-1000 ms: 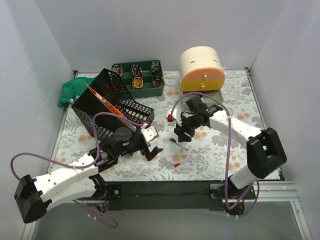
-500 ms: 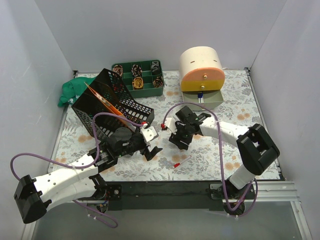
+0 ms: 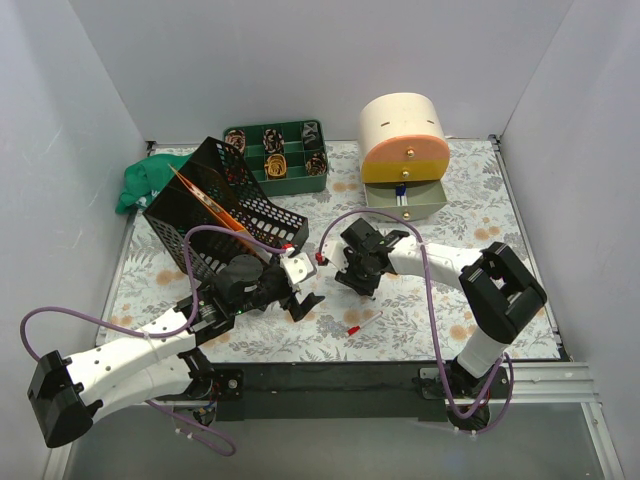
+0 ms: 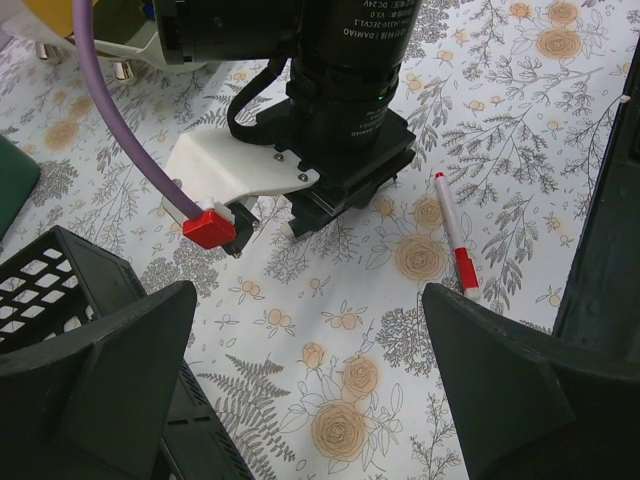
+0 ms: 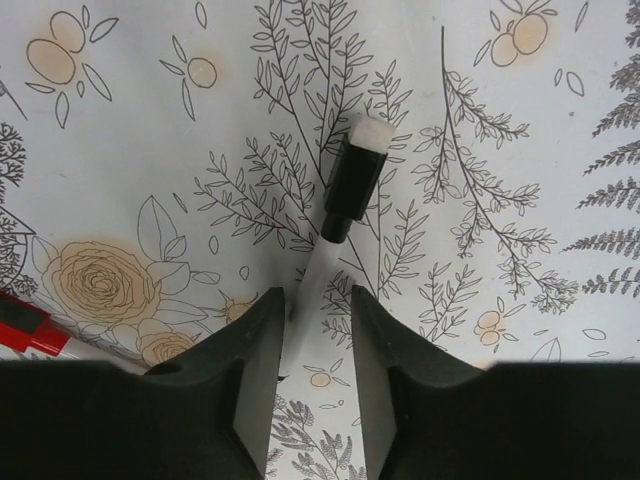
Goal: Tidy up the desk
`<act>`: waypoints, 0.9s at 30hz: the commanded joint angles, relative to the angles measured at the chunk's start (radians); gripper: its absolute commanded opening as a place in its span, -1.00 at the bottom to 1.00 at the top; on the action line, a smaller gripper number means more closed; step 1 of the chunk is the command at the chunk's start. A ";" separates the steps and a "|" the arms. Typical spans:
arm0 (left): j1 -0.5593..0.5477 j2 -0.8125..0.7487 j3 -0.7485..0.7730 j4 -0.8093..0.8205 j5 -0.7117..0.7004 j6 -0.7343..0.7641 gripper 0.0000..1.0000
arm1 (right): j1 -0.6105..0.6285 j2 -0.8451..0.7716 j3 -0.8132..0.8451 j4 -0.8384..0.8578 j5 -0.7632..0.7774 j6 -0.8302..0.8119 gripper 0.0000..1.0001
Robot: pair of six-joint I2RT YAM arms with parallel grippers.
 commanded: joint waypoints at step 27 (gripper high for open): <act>-0.002 -0.022 0.007 -0.008 0.001 0.015 0.96 | -0.232 -0.134 0.253 -0.142 0.134 -0.410 -0.97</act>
